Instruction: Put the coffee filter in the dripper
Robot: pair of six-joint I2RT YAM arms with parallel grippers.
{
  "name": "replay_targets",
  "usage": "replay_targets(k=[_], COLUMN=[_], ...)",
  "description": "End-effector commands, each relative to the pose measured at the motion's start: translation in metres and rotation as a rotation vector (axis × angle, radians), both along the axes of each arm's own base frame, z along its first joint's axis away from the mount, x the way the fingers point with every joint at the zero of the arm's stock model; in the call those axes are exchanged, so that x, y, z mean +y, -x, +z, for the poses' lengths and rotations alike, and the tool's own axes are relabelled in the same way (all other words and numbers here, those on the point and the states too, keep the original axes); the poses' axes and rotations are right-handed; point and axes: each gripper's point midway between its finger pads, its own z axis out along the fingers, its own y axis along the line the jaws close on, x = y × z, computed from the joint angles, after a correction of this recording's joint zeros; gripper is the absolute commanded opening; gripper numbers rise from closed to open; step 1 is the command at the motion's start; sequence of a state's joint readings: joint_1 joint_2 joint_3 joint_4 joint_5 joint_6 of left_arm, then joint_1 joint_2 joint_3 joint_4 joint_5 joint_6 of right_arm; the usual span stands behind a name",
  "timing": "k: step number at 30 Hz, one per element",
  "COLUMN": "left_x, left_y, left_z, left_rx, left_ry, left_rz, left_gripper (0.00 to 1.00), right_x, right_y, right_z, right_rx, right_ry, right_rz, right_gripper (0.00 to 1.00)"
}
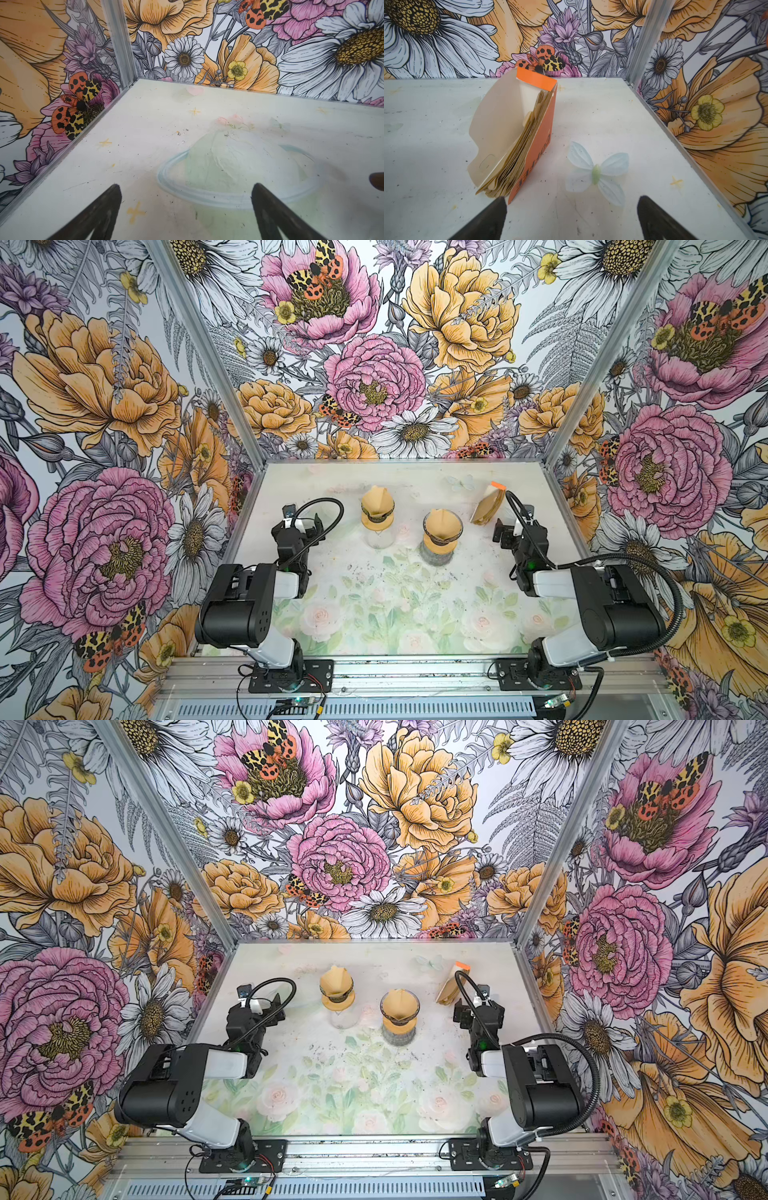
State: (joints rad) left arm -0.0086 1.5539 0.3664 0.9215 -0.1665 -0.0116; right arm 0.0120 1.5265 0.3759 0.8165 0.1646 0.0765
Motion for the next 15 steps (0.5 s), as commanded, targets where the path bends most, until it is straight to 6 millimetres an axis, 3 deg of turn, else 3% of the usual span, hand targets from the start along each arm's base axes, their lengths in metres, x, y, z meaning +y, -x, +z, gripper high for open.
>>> replay_targets(k=[1, 15], left_x=[-0.005, -0.005], left_y=[-0.0051, -0.005], left_z=[0.0099, 0.0098], left_rx=[-0.03, -0.03], left_ry=[-0.013, -0.012], left_rz=[-0.042, -0.042], left_gripper=[0.99, 0.99], right_x=[0.0007, -0.0002], right_y=[-0.0091, -0.0089], right_z=[0.0126, 0.0129], right_rx=[-0.047, -0.052], right_ry=[-0.02, -0.03], right_rz=[0.031, 0.038], right_gripper=[1.0, 1.0])
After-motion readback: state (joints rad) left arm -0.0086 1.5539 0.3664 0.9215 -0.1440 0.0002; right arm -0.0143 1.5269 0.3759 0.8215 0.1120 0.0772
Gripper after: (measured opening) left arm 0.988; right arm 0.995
